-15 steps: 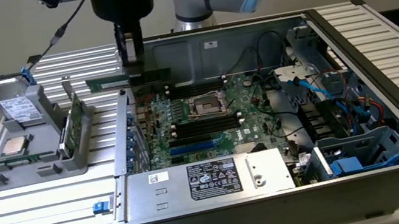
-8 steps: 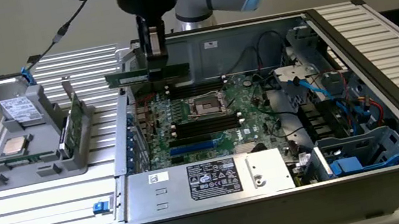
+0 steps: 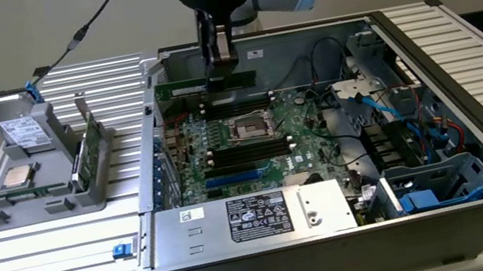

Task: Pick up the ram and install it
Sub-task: 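Pick up the ram and move it above insertion slot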

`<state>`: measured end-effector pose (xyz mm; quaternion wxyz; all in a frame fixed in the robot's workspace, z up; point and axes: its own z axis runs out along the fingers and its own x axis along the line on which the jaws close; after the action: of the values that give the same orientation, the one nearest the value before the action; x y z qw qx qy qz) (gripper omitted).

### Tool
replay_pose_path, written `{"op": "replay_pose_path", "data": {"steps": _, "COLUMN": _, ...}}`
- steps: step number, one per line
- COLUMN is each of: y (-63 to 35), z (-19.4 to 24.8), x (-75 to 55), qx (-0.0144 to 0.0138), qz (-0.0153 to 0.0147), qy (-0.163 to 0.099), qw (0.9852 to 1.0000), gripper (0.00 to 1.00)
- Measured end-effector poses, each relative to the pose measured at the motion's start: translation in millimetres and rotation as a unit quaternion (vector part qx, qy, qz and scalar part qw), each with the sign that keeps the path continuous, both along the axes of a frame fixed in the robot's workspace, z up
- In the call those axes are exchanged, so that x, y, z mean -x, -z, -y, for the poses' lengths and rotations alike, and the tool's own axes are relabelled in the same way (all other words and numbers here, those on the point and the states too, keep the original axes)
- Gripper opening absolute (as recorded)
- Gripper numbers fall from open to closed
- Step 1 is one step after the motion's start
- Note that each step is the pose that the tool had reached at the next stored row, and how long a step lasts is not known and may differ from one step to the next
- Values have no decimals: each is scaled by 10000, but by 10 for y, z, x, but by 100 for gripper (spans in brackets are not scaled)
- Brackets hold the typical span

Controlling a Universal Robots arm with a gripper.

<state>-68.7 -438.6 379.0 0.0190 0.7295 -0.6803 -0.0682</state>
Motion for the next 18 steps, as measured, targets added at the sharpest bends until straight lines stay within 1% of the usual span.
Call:
{"op": "replay_pose_path", "data": {"steps": 7, "y": 4, "z": -4, "x": -313, "qx": 0, "qz": 3, "qy": -4, "qw": 10000, "gripper": 14}}
{"op": "replay_pose_path", "data": {"steps": 10, "y": 41, "z": -37, "x": -406, "qx": 5, "qz": 5, "qy": -9, "qw": 10000, "gripper": 14}}
{"op": "replay_pose_path", "data": {"steps": 14, "y": 113, "z": -94, "x": -443, "qx": 9, "qz": 5, "qy": -11, "qw": 10000, "gripper": 14}}
{"op": "replay_pose_path", "data": {"steps": 18, "y": 187, "z": -126, "x": -446, "qx": 9, "qz": 7, "qy": -12, "qw": 10000, "gripper": 14}}
